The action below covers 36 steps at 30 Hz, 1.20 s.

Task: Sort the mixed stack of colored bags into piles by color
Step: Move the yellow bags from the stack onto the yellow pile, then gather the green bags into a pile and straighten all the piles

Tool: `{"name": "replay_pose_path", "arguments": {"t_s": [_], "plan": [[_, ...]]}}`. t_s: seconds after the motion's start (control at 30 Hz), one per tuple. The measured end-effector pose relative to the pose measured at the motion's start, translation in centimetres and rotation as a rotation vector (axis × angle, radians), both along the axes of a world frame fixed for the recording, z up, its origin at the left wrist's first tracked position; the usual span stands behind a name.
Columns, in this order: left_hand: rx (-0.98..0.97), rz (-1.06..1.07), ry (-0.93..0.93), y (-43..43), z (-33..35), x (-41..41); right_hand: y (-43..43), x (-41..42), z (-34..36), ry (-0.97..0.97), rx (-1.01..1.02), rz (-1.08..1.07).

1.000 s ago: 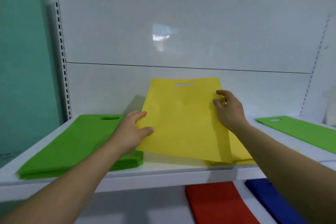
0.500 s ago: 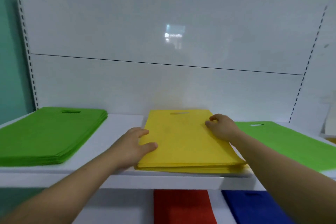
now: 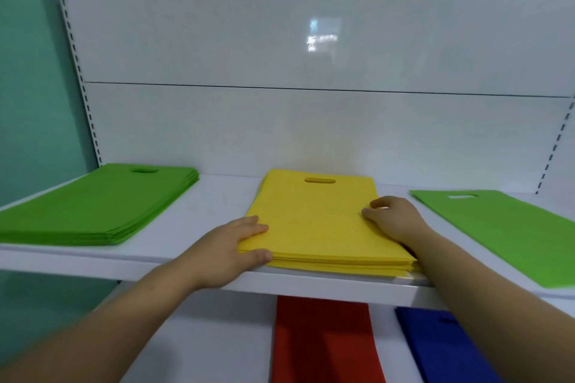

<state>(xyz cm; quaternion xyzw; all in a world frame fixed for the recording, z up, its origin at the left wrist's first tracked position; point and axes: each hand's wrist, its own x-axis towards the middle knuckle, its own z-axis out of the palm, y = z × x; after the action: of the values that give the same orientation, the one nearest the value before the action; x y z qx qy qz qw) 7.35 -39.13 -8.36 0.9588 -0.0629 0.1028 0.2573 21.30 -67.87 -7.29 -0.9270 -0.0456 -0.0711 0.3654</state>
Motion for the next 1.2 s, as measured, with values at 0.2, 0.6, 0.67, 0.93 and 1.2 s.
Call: {"name": "replay_pose_path", "arguments": {"t_s": [0.2,0.6,0.67,0.93,1.2], "plan": [[0.006,0.003,0.029,0.0,0.0,-0.1,-0.1,0.3,0.2,0.029,-0.002,0.022],[0.118,0.131,0.081,3.8,3.7,0.8,6.2,-0.3,5.6,-0.043,-0.220,0.183],[0.144,0.182,0.085,5.8,4.1,0.6,8.6,-0.6,6.1,-0.056,-0.241,0.228],[0.170,0.337,0.082,16.0,4.7,-1.4,20.2,-3.0,7.0,-0.089,-0.295,0.365],[0.146,0.422,0.115,28.1,4.7,-3.6,33.0,-5.2,6.0,-0.050,-0.302,0.383]]}}
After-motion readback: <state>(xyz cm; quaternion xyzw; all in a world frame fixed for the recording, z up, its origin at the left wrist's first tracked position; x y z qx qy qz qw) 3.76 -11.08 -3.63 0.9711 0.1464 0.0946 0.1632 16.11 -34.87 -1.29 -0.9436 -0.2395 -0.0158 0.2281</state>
